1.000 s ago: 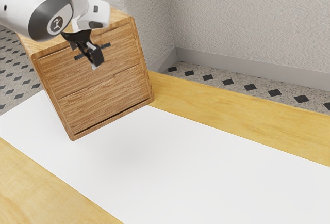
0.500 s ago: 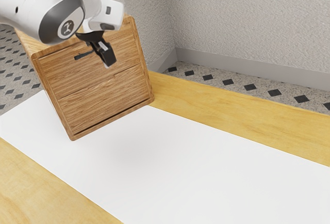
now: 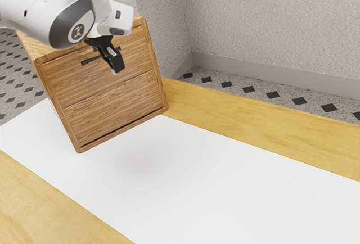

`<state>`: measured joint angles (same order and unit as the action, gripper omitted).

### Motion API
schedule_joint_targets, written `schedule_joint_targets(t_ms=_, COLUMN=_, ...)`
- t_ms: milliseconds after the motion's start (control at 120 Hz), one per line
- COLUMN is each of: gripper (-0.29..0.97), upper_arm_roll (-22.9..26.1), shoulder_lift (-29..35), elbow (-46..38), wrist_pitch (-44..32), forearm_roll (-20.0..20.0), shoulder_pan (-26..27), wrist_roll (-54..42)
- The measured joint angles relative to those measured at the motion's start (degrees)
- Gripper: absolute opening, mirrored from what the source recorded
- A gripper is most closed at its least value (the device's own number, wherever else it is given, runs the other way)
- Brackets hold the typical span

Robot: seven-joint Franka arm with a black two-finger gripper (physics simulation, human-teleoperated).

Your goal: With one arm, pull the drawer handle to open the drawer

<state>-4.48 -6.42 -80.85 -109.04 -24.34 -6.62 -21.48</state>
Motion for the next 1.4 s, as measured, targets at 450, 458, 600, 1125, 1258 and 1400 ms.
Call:
schedule_joint_targets(t_ms=450, gripper=0.68, upper_arm_roll=0.06, shoulder_lift=-3.08, elbow=2.61, wrist_pitch=-0.81, forearm_roll=0.07, shoulder_pan=-2.61, wrist_roll=-0.85)
schedule_joint_targets(t_ms=458, gripper=0.68, upper_arm_roll=0.08, shoulder_lift=-3.16, elbow=2.67, wrist_pitch=-0.82, forearm_roll=0.07, shoulder_pan=-2.7, wrist_roll=-0.86)
schedule_joint_targets(t_ms=600, gripper=0.68, upper_arm_roll=0.29, shoulder_lift=-3.9, elbow=3.28, wrist_pitch=-1.17, forearm_roll=0.08, shoulder_pan=-3.3, wrist_roll=-1.07)
schedule_joint_targets(t_ms=1125, gripper=0.68, upper_arm_roll=0.22, shoulder_lift=-5.44, elbow=3.95, wrist_pitch=-2.07, forearm_roll=0.08, shoulder_pan=-3.83, wrist_roll=-1.48)
schedule_joint_targets(t_ms=1258, gripper=0.68, upper_arm_roll=0.19, shoulder_lift=-6.15, elbow=4.08, wrist_pitch=-2.54, forearm_roll=0.08, shoulder_pan=-3.84, wrist_roll=-1.53)
schedule_joint_targets(t_ms=1400, gripper=0.68, upper_arm_roll=0.25, shoulder_lift=-6.26, elbow=3.91, wrist_pitch=-2.85, forearm_roll=0.25, shoulder_pan=-3.74, wrist_roll=-1.53)
